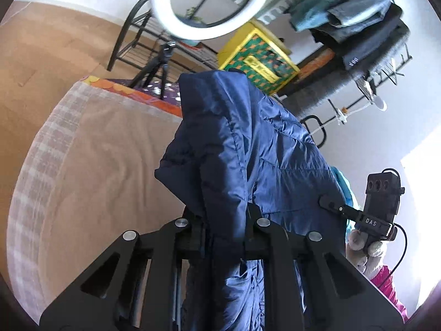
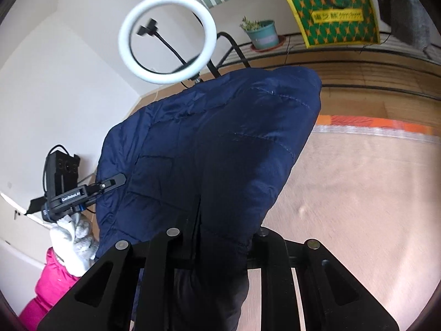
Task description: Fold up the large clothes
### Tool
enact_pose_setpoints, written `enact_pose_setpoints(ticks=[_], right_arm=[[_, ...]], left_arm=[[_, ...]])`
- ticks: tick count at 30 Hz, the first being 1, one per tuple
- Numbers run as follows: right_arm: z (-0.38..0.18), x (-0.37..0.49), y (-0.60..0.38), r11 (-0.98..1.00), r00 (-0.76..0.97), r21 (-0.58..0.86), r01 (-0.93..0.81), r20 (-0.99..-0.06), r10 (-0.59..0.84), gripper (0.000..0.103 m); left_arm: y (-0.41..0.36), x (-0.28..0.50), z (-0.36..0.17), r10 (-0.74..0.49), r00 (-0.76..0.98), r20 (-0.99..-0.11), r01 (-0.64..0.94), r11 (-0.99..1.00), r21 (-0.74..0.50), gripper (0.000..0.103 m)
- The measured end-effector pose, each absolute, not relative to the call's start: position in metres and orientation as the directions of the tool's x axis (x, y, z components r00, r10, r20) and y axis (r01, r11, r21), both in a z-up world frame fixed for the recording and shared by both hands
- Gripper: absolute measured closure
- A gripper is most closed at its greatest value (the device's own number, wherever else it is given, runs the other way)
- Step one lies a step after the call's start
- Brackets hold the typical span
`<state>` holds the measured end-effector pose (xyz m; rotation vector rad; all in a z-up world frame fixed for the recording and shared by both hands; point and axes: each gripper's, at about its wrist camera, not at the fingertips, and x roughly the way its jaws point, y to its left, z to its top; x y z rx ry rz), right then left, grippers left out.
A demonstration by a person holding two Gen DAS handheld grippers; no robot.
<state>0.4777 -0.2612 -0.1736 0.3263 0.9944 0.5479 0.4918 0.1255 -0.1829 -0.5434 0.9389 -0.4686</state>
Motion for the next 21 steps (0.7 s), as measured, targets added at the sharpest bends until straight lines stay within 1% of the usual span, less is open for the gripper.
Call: enact_pose_setpoints(ticks=[9, 21], right_arm=[[-0.114, 0.402, -0.313, 0.856, 0.494, 0.432, -0.284, -0.699, 0.517, 0.085], [-0.066, 0.308, -0.433, 0.897, 0.613, 0.396, -0.198, -0.664, 0.429, 0.085]], left_arm=[[0.058, 0.431, -0.128, -0.631, 0.487, -0.604, 0.220, 0.758, -0.614, 0.089], [-0.083, 0.380, -0.072, -0.709, 0.409, -0.574, 0.372, 0.704, -0.605, 0.089]])
